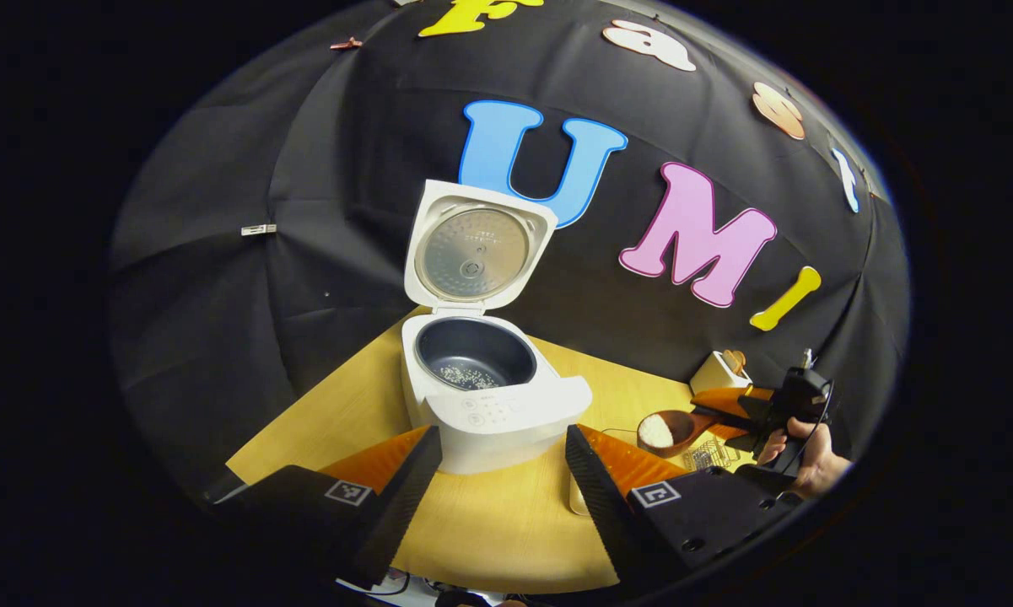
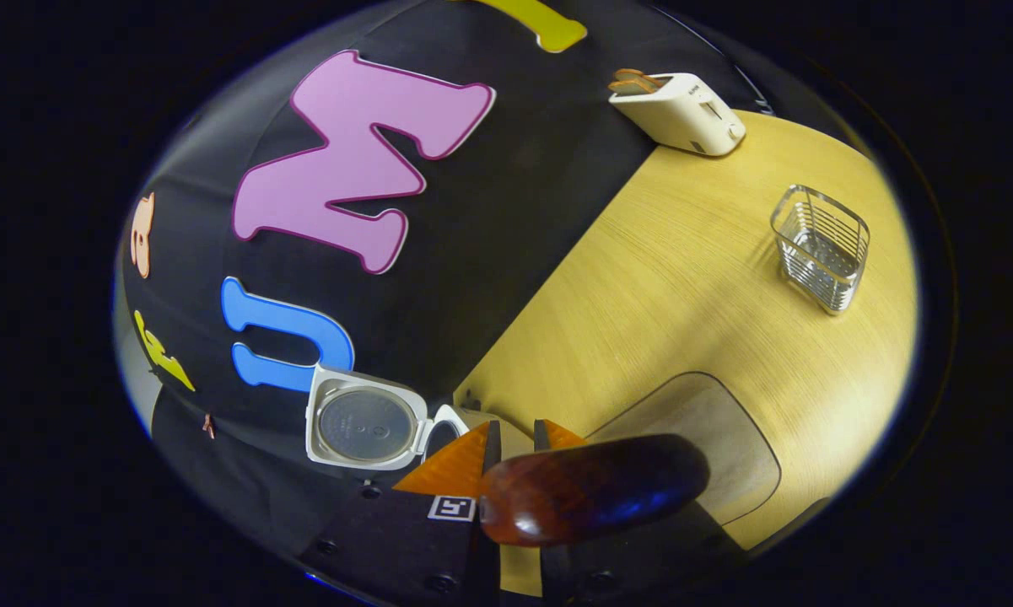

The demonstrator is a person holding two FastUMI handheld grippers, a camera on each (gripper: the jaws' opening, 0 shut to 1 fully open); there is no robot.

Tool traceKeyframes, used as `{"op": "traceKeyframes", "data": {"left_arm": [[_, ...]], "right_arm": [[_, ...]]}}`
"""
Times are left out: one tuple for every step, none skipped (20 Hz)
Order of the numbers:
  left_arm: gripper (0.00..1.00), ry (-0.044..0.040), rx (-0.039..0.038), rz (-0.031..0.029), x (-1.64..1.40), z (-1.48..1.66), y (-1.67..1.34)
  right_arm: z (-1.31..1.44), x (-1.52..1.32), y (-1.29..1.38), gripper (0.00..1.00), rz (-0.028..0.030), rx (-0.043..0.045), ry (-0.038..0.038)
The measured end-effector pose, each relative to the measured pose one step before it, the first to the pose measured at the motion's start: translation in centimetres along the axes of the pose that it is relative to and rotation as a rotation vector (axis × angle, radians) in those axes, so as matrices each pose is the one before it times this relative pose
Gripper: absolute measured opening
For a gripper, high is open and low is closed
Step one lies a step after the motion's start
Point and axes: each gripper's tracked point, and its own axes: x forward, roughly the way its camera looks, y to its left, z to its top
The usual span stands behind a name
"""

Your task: Close the left gripper, press the button to open the rice cooker; take a wooden spoon from the chopstick holder with the right hand, scoop a spoonful of rice and pour it into the rice cooker, then put the wooden spoon back into the chopstick holder.

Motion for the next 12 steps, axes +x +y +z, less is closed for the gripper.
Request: {"op": "traceKeyframes", "data": {"left_arm": [[0.96, -0.00247, 0.00395, 0.00117, -0.116, 0.019, 0.217], [0.92, -0.00118, -0.00099, -0.00113, -0.133, 0.046, 0.269], [0.95, 0.00067, -0.00464, -0.00207, 0.07, -0.086, 0.361], [0.95, -0.00121, -0.00605, -0.0018, -0.122, 0.048, 0.316], [0.92, -0.00072, -0.00551, 0.00255, -0.077, -0.069, 0.37], [0.92, -0.00127, -0.00626, 0.00183, -0.109, 0.014, 0.434], [0.95, -0.00328, -0.00595, 0.00549, -0.044, 0.067, 0.484], [0.92, -0.00634, -0.00371, 0.01217, -0.155, 0.143, 0.652], [0.95, -0.00572, -0.00506, 0.01266, -0.034, 0.097, 0.703], [0.96, -0.00076, -0.01047, 0.00871, -0.155, 0.026, 0.711], [0.95, 0.0036, -0.01418, 0.00474, -0.157, -0.102, 0.55], [0.96, 0.00378, -0.01134, 0.00542, -0.191, -0.161, 0.582]], "right_arm": [[0.269, 0.17, 0.823, 0.12, 0.00654, -0.00405, -0.00546], [0.212, 0.289, 0.911, 0.12, 0.00636, -0.00243, -0.0042], [0.245, 0.363, 0.89, 0.12, 0.00899, -0.00468, -0.00341], [0.204, 0.281, 1.066, 0.12, 0.00973, -0.01178, -0.00619], [0.196, 0.348, 0.893, 0.12, 0.01056, -0.01755, -0.00518], [0.083, 0.301, 0.889, 0.12, 0.00662, -0.01582, -0.00436], [0.023, 0.368, 0.942, 0.11, 0.00826, -0.00853, -0.00612], [-0.051, 0.537, 0.961, 0.12, 0.0087, -0.00272, 0.00044], [-0.139, 0.562, 0.896, 0.12, 0.00888, -0.00276, 0.00464], [-0.201, 0.48, 0.801, 0.12, 0.00874, -0.00625, 0.00373], [-0.313, 0.598, 0.861, 0.12, 0.0103, -0.00924, 0.00578], [-0.432, 0.518, 0.834, 0.12, 0.0078, -0.00395, 0.00884]]}}
